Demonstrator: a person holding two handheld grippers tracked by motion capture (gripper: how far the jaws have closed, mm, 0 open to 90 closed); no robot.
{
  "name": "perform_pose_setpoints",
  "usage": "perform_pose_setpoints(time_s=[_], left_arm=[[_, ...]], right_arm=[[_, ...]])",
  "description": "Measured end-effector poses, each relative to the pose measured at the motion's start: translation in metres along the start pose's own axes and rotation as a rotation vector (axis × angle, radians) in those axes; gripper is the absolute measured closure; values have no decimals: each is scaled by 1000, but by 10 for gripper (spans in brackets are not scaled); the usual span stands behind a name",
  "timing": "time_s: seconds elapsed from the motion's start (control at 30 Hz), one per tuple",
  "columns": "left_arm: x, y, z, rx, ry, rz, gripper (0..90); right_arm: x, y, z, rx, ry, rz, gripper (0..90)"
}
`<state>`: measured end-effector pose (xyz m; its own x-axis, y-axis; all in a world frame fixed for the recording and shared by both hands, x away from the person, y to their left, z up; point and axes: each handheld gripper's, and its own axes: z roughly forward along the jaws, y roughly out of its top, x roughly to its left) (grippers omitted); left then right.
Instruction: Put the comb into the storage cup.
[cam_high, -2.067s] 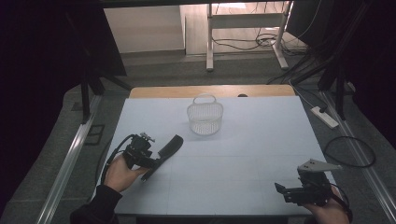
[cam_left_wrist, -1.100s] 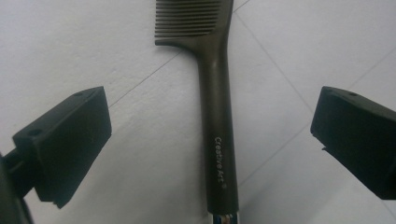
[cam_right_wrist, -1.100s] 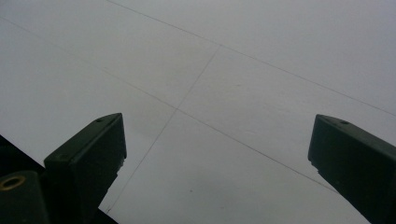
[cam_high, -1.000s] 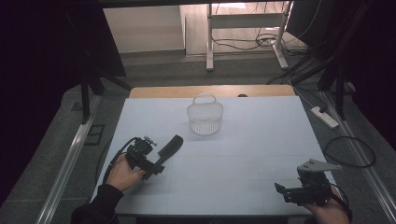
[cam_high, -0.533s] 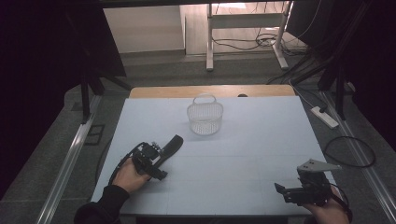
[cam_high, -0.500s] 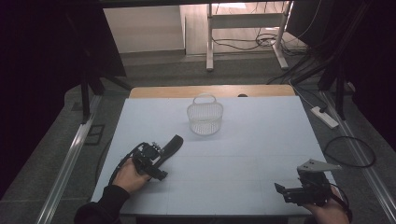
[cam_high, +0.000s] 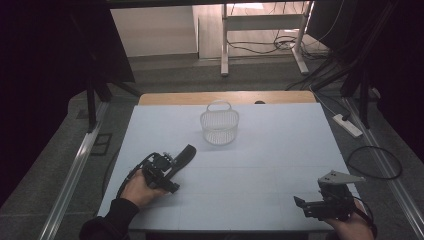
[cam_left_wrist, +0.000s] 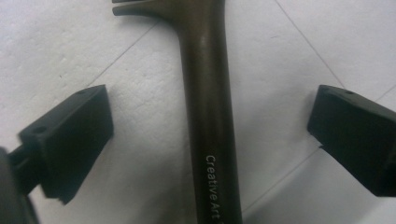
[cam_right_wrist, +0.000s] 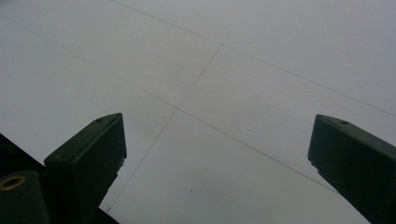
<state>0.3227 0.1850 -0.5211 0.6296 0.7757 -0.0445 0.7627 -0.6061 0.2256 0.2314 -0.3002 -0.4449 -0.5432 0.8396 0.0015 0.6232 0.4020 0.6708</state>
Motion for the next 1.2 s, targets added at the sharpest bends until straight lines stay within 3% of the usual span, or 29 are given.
perform_pose_setpoints(time_s=[0.3, 0.47, 0.6, 0.83, 1.2], left_arm=[[-1, 0, -7, 0, -1, -14, 230], [2, -2, -10, -24, 5, -36, 397], [1, -4, -12, -33, 4, -27, 537], [6, -5, -13, -44, -5, -55, 720], [8, -6, -13, -52, -18, -46, 730]], right_arm=[[0, 0, 0, 0, 1, 0, 49], [0, 0, 0, 1, 1, -1, 50], [0, 0, 0, 1, 1, -1, 50], [0, 0, 0, 0, 1, -1, 51], [0, 0, 0, -1, 2, -3, 51]])
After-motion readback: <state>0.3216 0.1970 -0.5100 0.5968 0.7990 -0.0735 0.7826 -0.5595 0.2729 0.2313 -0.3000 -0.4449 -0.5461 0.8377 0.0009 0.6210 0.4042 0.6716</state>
